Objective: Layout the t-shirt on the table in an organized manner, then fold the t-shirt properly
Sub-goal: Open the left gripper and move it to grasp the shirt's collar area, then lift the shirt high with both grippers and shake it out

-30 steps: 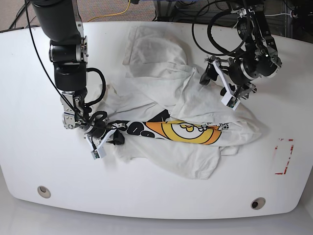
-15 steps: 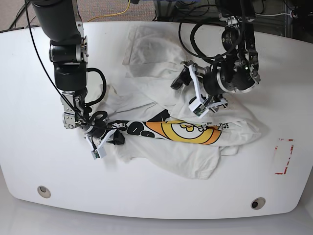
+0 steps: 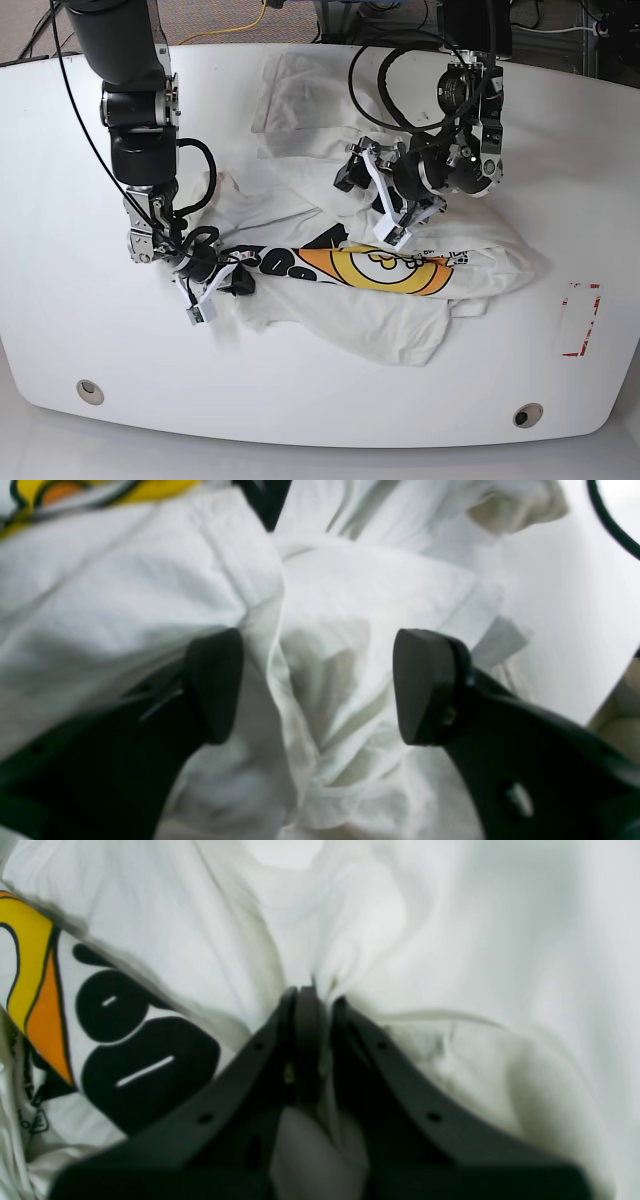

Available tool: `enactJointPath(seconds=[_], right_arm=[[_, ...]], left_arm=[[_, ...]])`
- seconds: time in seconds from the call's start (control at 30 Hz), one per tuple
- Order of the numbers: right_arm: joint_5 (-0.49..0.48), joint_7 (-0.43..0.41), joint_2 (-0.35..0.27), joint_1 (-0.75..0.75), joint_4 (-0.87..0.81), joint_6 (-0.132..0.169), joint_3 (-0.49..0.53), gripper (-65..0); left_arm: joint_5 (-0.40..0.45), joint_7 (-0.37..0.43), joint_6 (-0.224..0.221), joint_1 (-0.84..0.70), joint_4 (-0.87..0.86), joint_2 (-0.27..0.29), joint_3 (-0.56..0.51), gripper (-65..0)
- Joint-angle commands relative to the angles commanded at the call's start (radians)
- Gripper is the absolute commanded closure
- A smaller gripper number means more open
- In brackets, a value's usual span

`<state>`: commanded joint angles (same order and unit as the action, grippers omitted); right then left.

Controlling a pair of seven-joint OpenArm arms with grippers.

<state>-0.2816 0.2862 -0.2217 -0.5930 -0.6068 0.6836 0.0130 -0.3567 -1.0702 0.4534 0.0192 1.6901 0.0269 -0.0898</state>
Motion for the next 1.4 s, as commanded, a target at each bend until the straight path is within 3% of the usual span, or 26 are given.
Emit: enactJointPath(seconds=[0.07,0.17,0.27,0.5,0.73,0.97,1.13,1.3,1.4], right_arm=[[0.000,0.000,-0.002,0.000,0.000,0.000,-0.002,-1.0],[-0.002,0.000,-0.002,0.000,0.000,0.000,-0.002,-1.0],[-0.003,0.000,-0.002,-0.002,0.000,0.000,-0.002,-0.8],[-0.008,0.003,-0.021,0.006,-0.051,-0.002,-0.003,-0.8],[-0.008,0.127,-0.028,0.064,-0.230,-0.008,-0.003,-0.6],[-0.006,0.226,-0.025,0.127,-0.434,-0.012,-0.003,-0.6],[-0.006,0.278,-0.026,0.147,-0.522,-0.054,-0.005,-0.6],[-0.006,0.287,-0.029,0.173,-0.605,-0.074,-0.005,-0.6],[-0.006,0.307,-0.029,0.176,-0.640,-0.075,-0.009,-0.6]], left_arm=[[0.035,0.000,0.000,0.002,0.002,0.000,0.002,-11.3],[0.081,0.000,0.000,0.002,0.002,0.000,0.002,0.0],[0.129,0.000,0.000,0.002,0.005,-0.003,0.003,-0.7],[0.166,0.000,0.000,0.003,0.023,-0.086,0.006,-0.6],[0.163,0.000,0.009,-0.005,0.087,-0.150,0.058,-0.6],[0.164,-0.011,0.092,-0.012,0.161,-0.186,0.138,-0.6],[0.164,-0.037,0.146,-0.020,0.164,-0.206,0.245,-0.6],[0.166,-0.038,0.245,-0.018,0.180,-0.207,0.370,-0.6],[0.166,-0.044,0.245,-0.009,0.201,-0.224,0.410,-0.6]])
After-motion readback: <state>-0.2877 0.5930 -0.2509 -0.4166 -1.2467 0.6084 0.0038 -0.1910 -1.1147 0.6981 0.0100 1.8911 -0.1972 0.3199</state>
